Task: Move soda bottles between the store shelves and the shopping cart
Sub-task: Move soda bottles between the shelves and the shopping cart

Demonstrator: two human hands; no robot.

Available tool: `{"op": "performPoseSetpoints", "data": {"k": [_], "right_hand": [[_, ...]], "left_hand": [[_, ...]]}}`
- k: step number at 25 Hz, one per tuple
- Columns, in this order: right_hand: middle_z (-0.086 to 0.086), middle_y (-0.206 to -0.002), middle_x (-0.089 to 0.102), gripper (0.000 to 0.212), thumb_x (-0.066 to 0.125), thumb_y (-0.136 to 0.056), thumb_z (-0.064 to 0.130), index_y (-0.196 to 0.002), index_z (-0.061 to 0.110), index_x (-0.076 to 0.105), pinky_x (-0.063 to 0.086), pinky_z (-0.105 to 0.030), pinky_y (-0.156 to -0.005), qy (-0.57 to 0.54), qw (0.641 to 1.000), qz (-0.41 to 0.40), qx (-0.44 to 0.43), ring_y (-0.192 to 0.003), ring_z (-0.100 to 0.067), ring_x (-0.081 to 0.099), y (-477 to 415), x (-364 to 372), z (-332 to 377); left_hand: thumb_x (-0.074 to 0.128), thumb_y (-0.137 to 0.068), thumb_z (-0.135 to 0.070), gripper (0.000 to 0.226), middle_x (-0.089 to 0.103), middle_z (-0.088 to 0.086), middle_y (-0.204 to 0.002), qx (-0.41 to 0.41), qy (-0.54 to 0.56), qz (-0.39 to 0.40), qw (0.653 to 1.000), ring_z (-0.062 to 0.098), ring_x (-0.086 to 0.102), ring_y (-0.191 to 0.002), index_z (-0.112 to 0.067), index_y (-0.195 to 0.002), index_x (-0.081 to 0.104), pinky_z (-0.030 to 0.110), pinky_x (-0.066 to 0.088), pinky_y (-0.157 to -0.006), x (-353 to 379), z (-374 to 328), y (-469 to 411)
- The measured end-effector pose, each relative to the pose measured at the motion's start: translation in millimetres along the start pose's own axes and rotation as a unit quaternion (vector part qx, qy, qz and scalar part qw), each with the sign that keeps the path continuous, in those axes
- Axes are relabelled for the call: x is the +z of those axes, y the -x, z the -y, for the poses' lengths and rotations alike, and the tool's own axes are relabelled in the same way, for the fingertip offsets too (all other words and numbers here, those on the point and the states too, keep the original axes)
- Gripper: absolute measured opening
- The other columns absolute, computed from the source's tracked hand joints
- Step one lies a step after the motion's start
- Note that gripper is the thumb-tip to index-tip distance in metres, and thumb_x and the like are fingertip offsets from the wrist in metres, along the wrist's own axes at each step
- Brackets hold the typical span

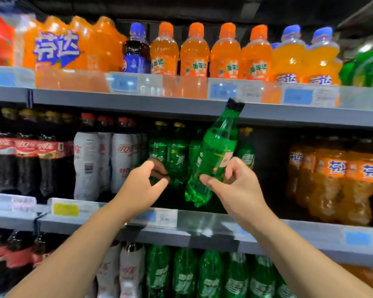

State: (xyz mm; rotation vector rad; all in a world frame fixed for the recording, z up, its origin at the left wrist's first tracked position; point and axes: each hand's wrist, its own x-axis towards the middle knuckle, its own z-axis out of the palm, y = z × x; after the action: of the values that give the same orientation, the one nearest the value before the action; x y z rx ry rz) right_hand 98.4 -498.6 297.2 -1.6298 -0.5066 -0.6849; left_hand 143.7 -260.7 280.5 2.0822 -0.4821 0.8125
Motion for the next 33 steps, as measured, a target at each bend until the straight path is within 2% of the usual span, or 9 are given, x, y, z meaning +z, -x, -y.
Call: {"op": "performPoseSetpoints", "data": {"k": [3,6,11,16,20,23,26,30,33], "right_hand": [[0.02,-0.056,0.06,0.056,0.09,-0.074,0.015,-0.072,0.021,0.034,0.041,-0.015,-0.05,0.082,0.996,0.025,0.028,-0.047,0.001,0.051,-10.6,10.4,-0.1],[0.012,-0.05,0.047,0.055,0.091,-0.072,0.031,-0.074,0.022,0.037,0.028,-0.011,-0.039,0.176,0.98,0.069,0.064,-0.037,-0.002,0.035,-13.6,21.3,-10.6],[0.005,-0.071,0.052,0.051,0.091,-0.069,0.043,-0.08,0.025,0.045,0.038,-0.028,-0.055,0.199,0.968,0.043,0.145,-0.062,-0.015,0.044,-35.0,47.5,-31.1],[0.001,-0.079,0.057,0.053,0.094,-0.065,0.043,-0.08,0.018,0.049,0.06,-0.042,-0.08,0.22,0.953,0.041,0.203,-0.077,-0.02,0.055,-63.2,67.6,-41.7],[0.005,-0.064,0.046,0.06,0.093,-0.058,0.053,-0.07,0.02,0.045,0.039,-0.031,-0.054,0.27,0.946,0.052,0.17,-0.06,-0.013,0.044,-69.5,84.6,-40.9],[0.006,-0.072,0.051,0.051,0.09,-0.063,0.049,-0.076,0.021,0.049,0.035,-0.029,-0.055,0.25,0.95,0.084,0.167,-0.065,-0.012,0.047,-65.6,81.3,-46.1],[0.006,-0.085,0.059,0.033,0.085,-0.075,0.035,-0.082,0.025,0.054,0.041,-0.028,-0.057,0.24,0.949,0.114,0.168,-0.073,-0.01,0.055,-63.8,73.0,-48.6],[-0.007,-0.093,0.071,0.044,0.093,-0.068,0.033,-0.082,0.019,0.054,0.062,-0.045,-0.079,0.212,0.959,0.096,0.161,-0.085,-0.027,0.073,-59.7,73.5,-47.5],[-0.002,-0.103,0.062,0.045,0.093,-0.068,0.021,-0.093,0.016,0.056,0.065,-0.039,-0.07,0.135,0.966,0.117,0.185,-0.088,-0.023,0.071,-57.3,72.8,-44.8]], "left_hand": [[0.074,-0.087,-0.016,0.025,0.071,-0.009,-0.086,-0.029,0.012,-0.021,0.999,0.004,0.067,-0.08,-0.034,-0.092,0.058,0.026,0.054,-0.07,-8.9,16.8,-2.4],[0.078,-0.082,-0.02,0.03,0.07,-0.012,-0.088,-0.025,-0.005,-0.012,1.0,-0.006,0.064,-0.083,-0.035,-0.092,0.053,0.018,0.049,-0.068,-9.5,21.4,-2.3],[0.078,-0.08,-0.021,0.04,0.063,-0.016,-0.1,0.003,-0.023,0.033,0.999,-0.006,0.062,-0.092,-0.041,-0.095,0.047,0.029,0.055,-0.079,-2.9,20.4,0.1],[0.078,-0.081,-0.022,0.037,0.062,-0.016,-0.099,-0.012,-0.012,0.036,0.999,-0.012,0.058,-0.093,-0.041,-0.094,0.049,0.023,0.051,-0.074,-3.2,22.2,-0.8],[0.078,-0.083,-0.018,0.031,0.064,-0.014,-0.095,-0.029,-0.01,0.017,0.999,-0.015,0.057,-0.09,-0.035,-0.092,0.053,0.02,0.047,-0.073,-4.1,23.7,-4.4],[0.077,-0.084,-0.016,0.029,0.064,-0.014,-0.095,-0.039,-0.007,0.024,0.999,-0.016,0.056,-0.09,-0.033,-0.091,0.055,0.018,0.045,-0.073,-4.8,27.8,-6.4],[0.076,-0.086,-0.018,0.027,0.065,-0.015,-0.1,-0.054,-0.001,0.041,0.998,-0.015,0.059,-0.089,-0.034,-0.093,0.056,0.013,0.043,-0.069,-4.3,27.7,-8.7],[0.081,-0.083,-0.025,0.035,0.064,-0.012,-0.104,-0.082,0.018,0.065,0.994,0.007,0.067,-0.081,-0.038,-0.098,0.052,0.018,0.048,-0.065,0.3,21.8,-15.7],[0.087,-0.074,-0.038,0.046,0.065,-0.013,-0.099,-0.086,0.002,0.072,0.994,0.007,0.065,-0.082,-0.04,-0.097,0.047,0.024,0.05,-0.068,0.2,21.1,-24.8]]}}
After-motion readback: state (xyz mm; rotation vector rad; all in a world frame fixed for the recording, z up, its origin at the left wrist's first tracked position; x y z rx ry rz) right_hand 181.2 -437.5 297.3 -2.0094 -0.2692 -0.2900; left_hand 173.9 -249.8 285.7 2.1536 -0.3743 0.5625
